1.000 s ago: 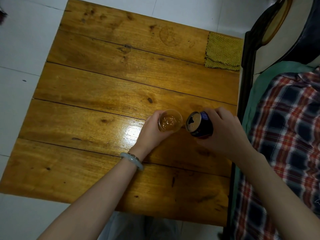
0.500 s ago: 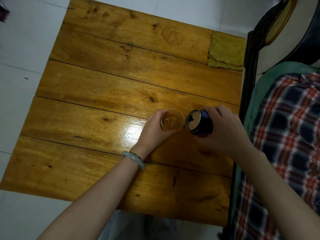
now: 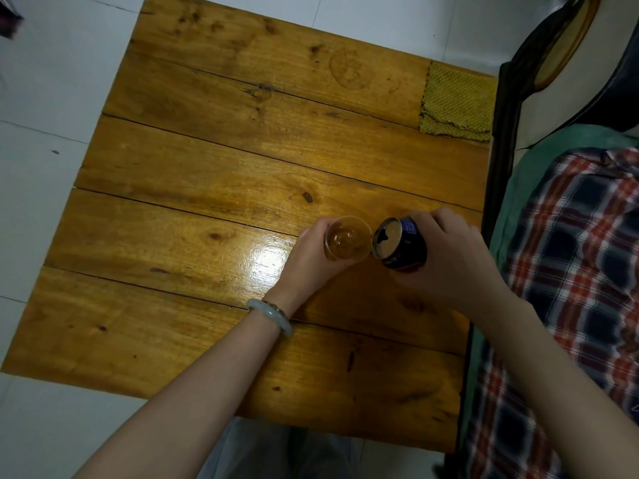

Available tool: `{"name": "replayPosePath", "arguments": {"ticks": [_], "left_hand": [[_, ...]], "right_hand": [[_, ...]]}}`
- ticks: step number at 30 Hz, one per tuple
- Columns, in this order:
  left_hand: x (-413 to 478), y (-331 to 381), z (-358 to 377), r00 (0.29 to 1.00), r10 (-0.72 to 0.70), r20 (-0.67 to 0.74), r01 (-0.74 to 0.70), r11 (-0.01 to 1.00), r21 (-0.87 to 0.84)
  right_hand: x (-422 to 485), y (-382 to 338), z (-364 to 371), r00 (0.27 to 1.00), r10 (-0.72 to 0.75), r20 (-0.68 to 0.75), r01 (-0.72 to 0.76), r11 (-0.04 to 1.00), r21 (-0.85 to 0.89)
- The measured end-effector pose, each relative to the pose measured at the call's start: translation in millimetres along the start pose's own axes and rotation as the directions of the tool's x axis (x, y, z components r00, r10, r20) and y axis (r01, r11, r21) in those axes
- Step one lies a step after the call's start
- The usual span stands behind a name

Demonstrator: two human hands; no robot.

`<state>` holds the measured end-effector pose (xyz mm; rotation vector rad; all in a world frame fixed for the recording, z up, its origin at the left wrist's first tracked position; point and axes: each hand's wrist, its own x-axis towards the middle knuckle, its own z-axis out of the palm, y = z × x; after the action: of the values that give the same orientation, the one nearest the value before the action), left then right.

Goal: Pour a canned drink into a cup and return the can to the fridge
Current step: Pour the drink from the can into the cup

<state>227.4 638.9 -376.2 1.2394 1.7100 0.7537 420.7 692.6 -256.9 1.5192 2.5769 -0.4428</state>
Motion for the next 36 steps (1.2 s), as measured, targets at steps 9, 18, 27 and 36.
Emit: {"name": "replayPosePath", "arguments": {"ticks": [9,18,27,36], "left_hand": [[-1.1,3.3,-1.4,0.999,0.040,-0.008,-0.040,0.999,-0.013],[-1.0,2.1,-1.5,0.997,0.078,-0.022,-0.078,0.997,0.007],[-0.9,2.3,-1.2,0.997,0.068,-0.022,-0.068,0.998,0.007],[-0.7,3.7,-0.9,0.999,0.038,-0.014,-0.038,0.999,0.019]], "right_hand": [[2.4,-2.9,-1.4,1.000,-0.017,0.016,0.017,1.000,-0.017],[4.3,-4.8,-2.4,0.999,-0.023,0.032,0.025,0.999,-0.040],[2.4,-5.6,-4.9,0.999,-0.016,0.041,0.018,0.999,-0.049],[2.2,-4.1,-7.9,0.999,-0.014,0.044,0.016,0.999,-0.040]]}}
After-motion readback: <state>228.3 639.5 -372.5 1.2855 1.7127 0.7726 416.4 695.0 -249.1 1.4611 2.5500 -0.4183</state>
